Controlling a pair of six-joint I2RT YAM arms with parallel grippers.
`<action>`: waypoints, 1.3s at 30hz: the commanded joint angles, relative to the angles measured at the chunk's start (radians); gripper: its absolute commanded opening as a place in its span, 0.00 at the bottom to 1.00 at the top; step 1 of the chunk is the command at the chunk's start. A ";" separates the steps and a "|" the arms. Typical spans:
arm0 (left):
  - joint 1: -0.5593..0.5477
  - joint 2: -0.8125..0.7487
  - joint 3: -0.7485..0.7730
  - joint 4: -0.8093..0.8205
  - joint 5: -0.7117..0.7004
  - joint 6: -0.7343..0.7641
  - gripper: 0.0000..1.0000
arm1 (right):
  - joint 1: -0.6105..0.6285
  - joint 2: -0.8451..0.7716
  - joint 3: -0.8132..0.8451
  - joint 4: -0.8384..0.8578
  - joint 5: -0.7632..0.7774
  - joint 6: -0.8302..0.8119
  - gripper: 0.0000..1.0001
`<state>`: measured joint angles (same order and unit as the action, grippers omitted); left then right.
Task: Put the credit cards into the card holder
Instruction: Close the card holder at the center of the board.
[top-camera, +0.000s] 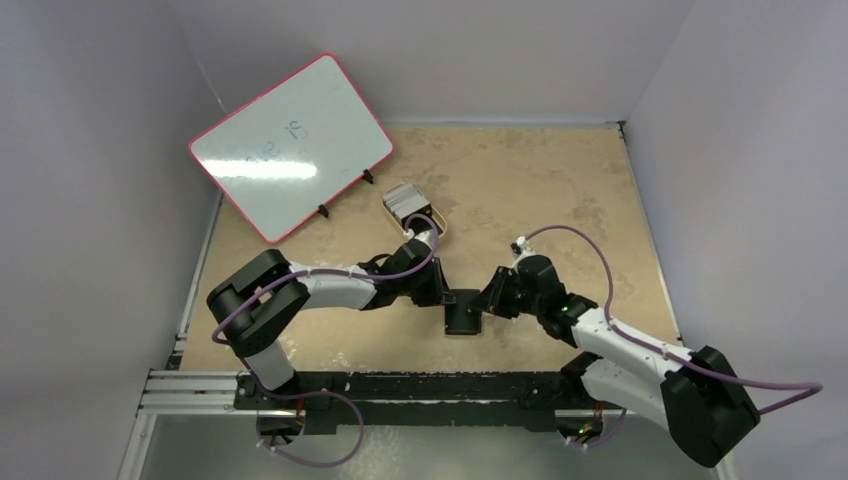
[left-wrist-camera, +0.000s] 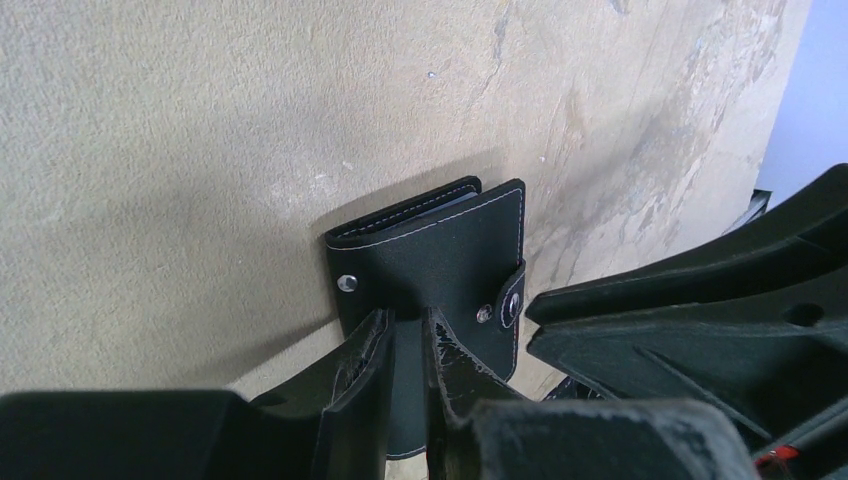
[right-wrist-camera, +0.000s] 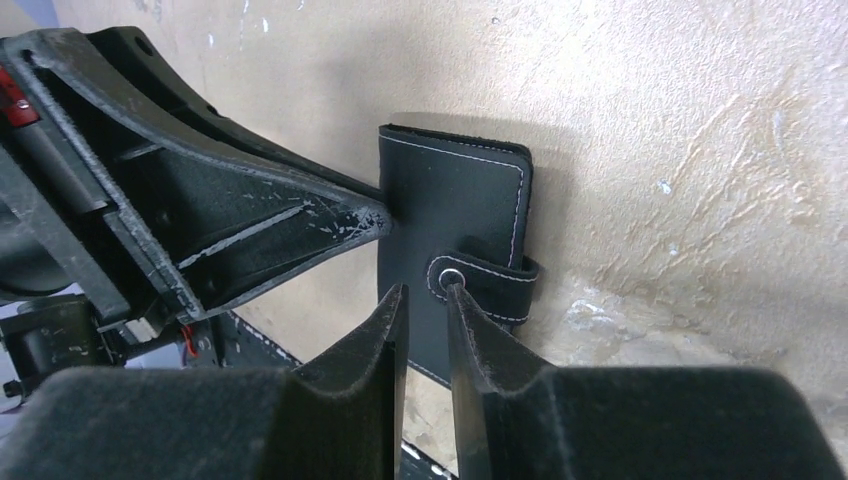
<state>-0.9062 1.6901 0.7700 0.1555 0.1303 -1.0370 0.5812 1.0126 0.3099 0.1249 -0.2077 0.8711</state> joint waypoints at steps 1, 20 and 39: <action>-0.008 0.020 -0.015 0.039 -0.003 -0.007 0.15 | -0.002 -0.053 0.052 -0.099 0.053 -0.008 0.23; -0.008 0.026 -0.018 0.051 -0.001 -0.011 0.15 | -0.003 0.127 0.098 -0.050 -0.001 -0.105 0.27; -0.008 0.023 -0.019 0.044 -0.014 -0.015 0.15 | -0.001 0.162 0.190 -0.209 -0.052 -0.266 0.20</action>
<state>-0.9062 1.6905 0.7609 0.1734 0.1314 -1.0389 0.5758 1.1843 0.4648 -0.0288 -0.2310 0.6456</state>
